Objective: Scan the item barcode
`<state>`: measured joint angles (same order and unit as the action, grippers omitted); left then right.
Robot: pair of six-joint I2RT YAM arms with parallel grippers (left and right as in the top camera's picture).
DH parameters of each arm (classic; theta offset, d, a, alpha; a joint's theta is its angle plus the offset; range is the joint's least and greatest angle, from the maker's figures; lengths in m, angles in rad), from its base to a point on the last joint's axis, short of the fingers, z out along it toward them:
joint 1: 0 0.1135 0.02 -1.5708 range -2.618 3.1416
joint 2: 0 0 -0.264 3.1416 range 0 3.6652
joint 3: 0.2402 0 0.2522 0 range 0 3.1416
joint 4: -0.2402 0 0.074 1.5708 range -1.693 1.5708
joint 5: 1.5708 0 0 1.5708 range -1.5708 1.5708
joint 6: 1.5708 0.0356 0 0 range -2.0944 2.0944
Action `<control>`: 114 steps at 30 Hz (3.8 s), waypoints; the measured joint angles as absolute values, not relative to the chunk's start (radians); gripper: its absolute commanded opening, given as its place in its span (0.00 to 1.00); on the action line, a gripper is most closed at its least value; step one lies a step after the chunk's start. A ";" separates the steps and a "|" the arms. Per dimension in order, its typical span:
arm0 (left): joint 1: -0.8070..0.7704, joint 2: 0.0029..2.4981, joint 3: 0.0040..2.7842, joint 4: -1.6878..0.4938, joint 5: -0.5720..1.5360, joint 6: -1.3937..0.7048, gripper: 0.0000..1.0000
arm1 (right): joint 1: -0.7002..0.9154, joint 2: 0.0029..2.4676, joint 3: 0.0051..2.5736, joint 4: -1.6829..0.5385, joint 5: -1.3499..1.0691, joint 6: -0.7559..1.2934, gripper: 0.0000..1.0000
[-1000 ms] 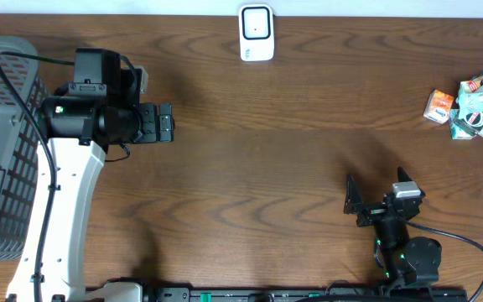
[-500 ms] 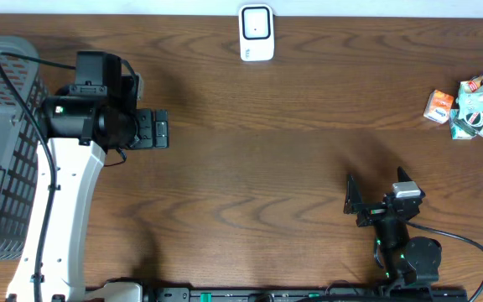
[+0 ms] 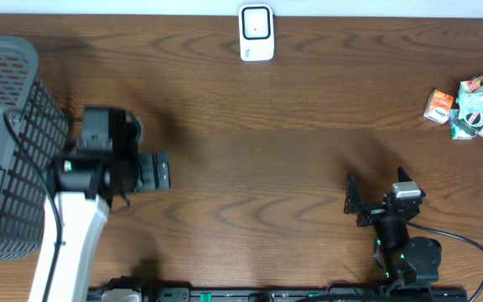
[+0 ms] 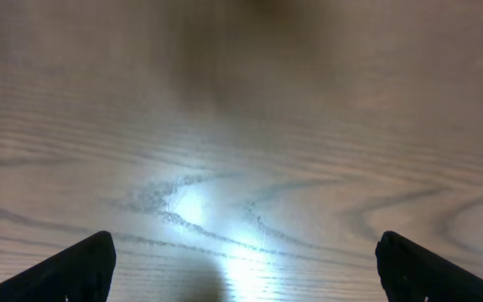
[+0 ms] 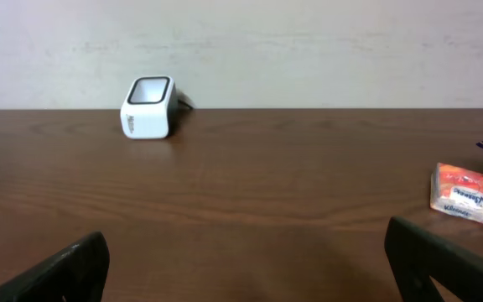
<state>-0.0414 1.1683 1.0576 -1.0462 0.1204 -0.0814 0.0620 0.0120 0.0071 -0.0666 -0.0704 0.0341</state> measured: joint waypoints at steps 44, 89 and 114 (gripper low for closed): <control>-0.041 0.035 0.110 -0.059 0.185 -0.082 0.98 | 0.062 0.012 0.007 -0.067 -0.070 0.034 0.99; -0.041 0.010 0.019 -0.030 0.064 -0.002 0.98 | 0.062 0.012 0.007 -0.067 -0.070 0.034 0.99; -0.041 0.010 0.019 -0.031 0.057 -0.002 0.98 | 0.062 0.012 0.007 -0.067 -0.070 0.034 0.99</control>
<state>-0.0414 0.0101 0.0193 -0.0311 0.0566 -0.0025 0.0620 0.0116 0.0071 -0.0669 -0.0704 0.0341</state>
